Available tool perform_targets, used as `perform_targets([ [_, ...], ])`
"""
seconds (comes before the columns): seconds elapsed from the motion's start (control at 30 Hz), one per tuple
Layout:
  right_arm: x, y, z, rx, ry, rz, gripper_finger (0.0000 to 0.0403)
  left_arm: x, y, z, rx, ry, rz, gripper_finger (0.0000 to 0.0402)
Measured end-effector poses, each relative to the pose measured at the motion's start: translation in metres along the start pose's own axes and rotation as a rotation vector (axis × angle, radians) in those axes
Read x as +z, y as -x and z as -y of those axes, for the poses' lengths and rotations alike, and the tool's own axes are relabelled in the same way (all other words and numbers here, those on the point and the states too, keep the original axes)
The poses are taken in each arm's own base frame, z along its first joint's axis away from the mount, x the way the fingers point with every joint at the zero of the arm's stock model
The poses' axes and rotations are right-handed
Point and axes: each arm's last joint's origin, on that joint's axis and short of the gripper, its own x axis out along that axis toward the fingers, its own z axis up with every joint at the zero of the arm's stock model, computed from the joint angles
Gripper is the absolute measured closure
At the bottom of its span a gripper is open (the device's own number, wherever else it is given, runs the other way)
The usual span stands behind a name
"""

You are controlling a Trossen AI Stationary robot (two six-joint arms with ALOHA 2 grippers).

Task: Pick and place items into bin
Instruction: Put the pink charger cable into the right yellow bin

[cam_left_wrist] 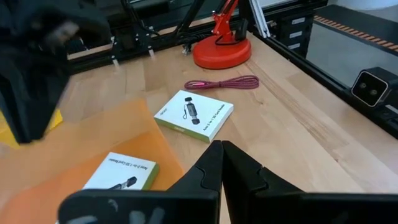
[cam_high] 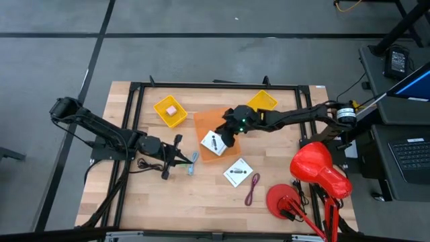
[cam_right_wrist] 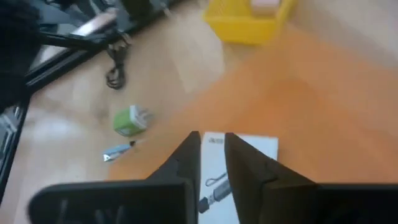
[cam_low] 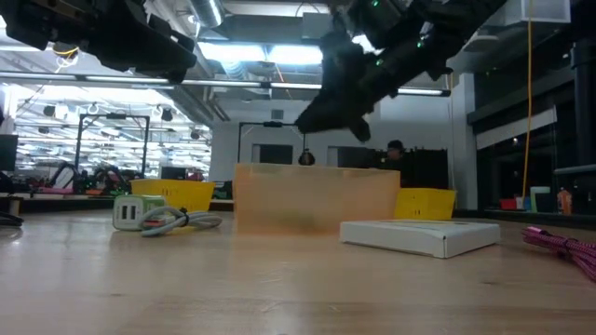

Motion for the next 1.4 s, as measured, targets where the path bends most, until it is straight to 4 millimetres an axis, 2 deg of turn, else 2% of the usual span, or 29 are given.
perform_targets([
  [0.17,0.015,0.021,-0.009,0.027,0.181,0.078,0.0398,-0.001,0.0,-0.003,0.02,0.012,-0.005,0.04],
  [0.33,0.027,0.04,-0.015,0.022,0.335,0.148,0.0397,-0.004,-0.001,-0.014,0.12,0.086,-0.033,0.04],
  [0.53,0.028,0.043,-0.011,0.007,0.373,0.152,0.0402,-0.008,-0.001,-0.021,0.15,0.105,-0.071,0.04],
  [0.73,0.009,0.04,-0.004,0.027,0.29,0.095,0.0402,-0.011,0.0,-0.021,0.149,0.117,-0.095,0.04],
  [0.87,-0.017,0.035,-0.001,0.04,0.236,0.032,0.0403,-0.011,0.0,-0.021,0.15,0.146,-0.098,0.04],
  [1.03,-0.029,0.037,-0.004,0.062,0.267,0.026,0.0403,-0.011,0.0,-0.021,0.151,0.155,-0.098,0.04],
  [1.27,-0.023,0.061,-0.013,0.099,0.324,0.029,0.0403,-0.011,0.0,-0.022,0.182,0.154,-0.101,0.04],
  [1.4,-0.025,0.073,-0.013,0.109,0.351,-0.025,0.0403,-0.012,0.0,-0.023,0.224,0.152,-0.105,0.04],
])
